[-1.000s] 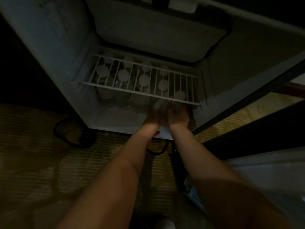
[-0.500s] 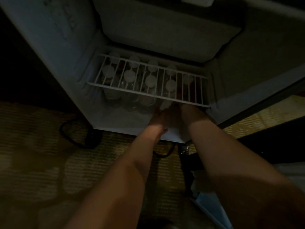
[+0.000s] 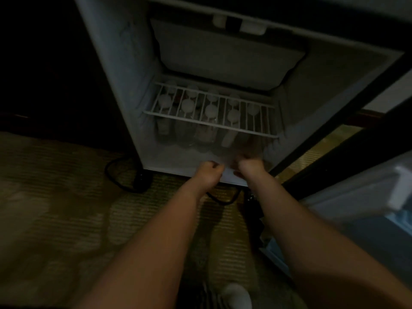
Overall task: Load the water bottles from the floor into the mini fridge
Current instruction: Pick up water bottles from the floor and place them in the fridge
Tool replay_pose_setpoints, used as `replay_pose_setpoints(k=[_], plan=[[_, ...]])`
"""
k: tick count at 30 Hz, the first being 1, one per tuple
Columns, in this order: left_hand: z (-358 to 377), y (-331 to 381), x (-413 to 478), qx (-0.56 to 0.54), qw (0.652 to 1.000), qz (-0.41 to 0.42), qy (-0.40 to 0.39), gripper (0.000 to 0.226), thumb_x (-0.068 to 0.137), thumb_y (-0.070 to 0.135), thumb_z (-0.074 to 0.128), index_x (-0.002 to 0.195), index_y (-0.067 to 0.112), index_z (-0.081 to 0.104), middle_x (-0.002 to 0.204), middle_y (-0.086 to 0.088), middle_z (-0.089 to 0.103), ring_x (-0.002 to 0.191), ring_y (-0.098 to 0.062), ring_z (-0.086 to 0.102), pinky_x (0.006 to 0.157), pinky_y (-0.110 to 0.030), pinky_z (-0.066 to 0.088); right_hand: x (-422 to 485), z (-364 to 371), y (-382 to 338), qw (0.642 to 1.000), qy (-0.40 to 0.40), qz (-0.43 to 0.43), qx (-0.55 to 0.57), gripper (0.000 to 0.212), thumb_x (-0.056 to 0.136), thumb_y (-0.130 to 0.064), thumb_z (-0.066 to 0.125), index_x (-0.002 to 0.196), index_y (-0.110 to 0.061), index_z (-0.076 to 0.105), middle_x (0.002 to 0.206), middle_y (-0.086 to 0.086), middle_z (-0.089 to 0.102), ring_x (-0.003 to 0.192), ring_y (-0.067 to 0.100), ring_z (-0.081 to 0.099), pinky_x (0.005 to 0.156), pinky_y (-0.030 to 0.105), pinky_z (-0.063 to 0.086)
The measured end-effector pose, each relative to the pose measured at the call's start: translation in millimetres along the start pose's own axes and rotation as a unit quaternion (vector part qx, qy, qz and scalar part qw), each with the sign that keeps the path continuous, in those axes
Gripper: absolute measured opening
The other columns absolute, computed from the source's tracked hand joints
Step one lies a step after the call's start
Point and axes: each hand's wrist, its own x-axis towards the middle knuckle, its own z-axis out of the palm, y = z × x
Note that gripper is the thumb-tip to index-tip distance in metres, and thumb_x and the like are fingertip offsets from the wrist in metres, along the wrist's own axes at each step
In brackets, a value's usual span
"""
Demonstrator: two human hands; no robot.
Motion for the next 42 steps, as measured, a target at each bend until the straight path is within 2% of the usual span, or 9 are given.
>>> replay_pose_setpoints(k=[5,11,17,25,28,30,32,36,42], plan=[[-21.8,-3.2,-44.3,0.019,0.999,0.012,0.041,0.033,0.097,0.028,0.042,0.068,0.014,0.049,0.097,-0.015,0.056,0.094,-0.027,0.056,0.082,-0.035,0.044,-48.6,-5.2,-8.5,0.991,-0.077,-0.069,-0.080,0.019,0.098,-0.017,0.044,0.108,-0.008,0.058,0.079,0.005,0.058,0.068,0.015,0.058,0.062,0.026,0.043],[-43.7,17.3,-114.4,0.103,0.987,0.069,0.103,0.037,0.097,0.028,0.042,0.063,0.014,0.047,0.088,-0.015,0.054,0.087,-0.025,0.054,0.077,-0.031,0.041,-118.9,-9.2,-36.7,0.976,-0.117,-0.130,-0.128,0.014,0.098,-0.016,0.043,0.103,-0.014,0.056,0.077,0.003,0.058,0.066,0.013,0.057,0.060,0.024,0.041],[-101.5,51.5,-200.7,0.265,0.955,0.099,0.090,0.043,0.097,0.035,0.042,0.115,-0.001,0.058,0.106,-0.017,0.058,0.099,-0.029,0.055,0.079,-0.029,0.039,-206.9,-3.0,-84.3,0.943,-0.167,-0.199,-0.206,0.013,0.099,-0.014,0.043,0.106,-0.013,0.053,0.083,0.006,0.058,0.066,0.015,0.058,0.058,0.023,0.040],[-211.3,31.4,-314.3,0.316,0.923,0.136,0.173,0.044,0.094,0.038,0.049,0.126,0.009,0.054,0.121,-0.010,0.058,0.108,-0.024,0.057,0.090,-0.036,0.047,-305.9,49.9,-125.7,0.882,-0.224,-0.292,-0.295,0.023,0.097,-0.011,0.045,0.116,-0.004,0.056,0.075,0.004,0.057,0.048,0.006,0.057,0.057,0.022,0.050],[-242.6,-4.8,-344.3,0.355,0.903,0.133,0.204,0.035,0.092,0.039,0.051,0.114,0.013,0.060,0.109,-0.006,0.062,0.098,-0.020,0.058,0.080,-0.031,0.047,-348.1,85.6,-122.5,0.850,-0.247,-0.312,-0.346,0.025,0.097,-0.015,0.046,0.120,-0.008,0.055,0.089,0.004,0.061,0.070,0.013,0.063,0.076,0.032,0.053],[-259.8,-33.2,-359.9,0.379,0.892,0.113,0.219,0.033,0.091,0.039,0.053,0.111,0.014,0.061,0.111,-0.006,0.063,0.100,-0.022,0.060,0.083,-0.033,0.048,-375.7,111.2,-113.1,0.823,-0.262,-0.332,-0.379,0.026,0.097,-0.018,0.046,0.122,-0.013,0.054,0.100,0.004,0.061,0.083,0.015,0.063,0.068,0.025,0.050],[-280.0,-67.9,-378.6,0.391,0.886,0.087,0.232,0.035,0.090,0.040,0.054,0.110,0.011,0.061,0.112,-0.008,0.065,0.103,-0.024,0.060,0.086,-0.033,0.048,-400.3,143.9,-98.1,0.795,-0.284,-0.357,-0.401,0.027,0.097,-0.018,0.048,0.122,-0.014,0.055,0.103,0.004,0.061,0.086,0.015,0.063,0.062,0.022,0.048],[-317.5,-137.7,-409.4,0.340,0.907,0.041,0.246,0.031,0.091,0.035,0.054,0.103,0.008,0.063,0.096,-0.007,0.064,0.093,-0.024,0.062,0.077,-0.029,0.045,-431.4,206.4,-63.4,0.744,-0.353,-0.361,-0.438,0.031,0.095,-0.017,0.050,0.125,-0.010,0.055,0.109,0.007,0.062,0.087,0.016,0.064,0.081,0.031,0.053],[-360.7,-236.6,-422.4,0.234,0.931,-0.020,0.279,0.028,0.091,0.031,0.055,0.100,0.007,0.066,0.085,0.001,0.057,0.080,-0.012,0.053,0.070,-0.022,0.036,-444.2,274.3,-11.4,0.732,-0.382,-0.363,-0.431,0.032,0.093,-0.012,0.050,0.124,-0.010,0.055,0.107,0.014,0.068,0.092,0.021,0.068,0.082,0.033,0.051]])
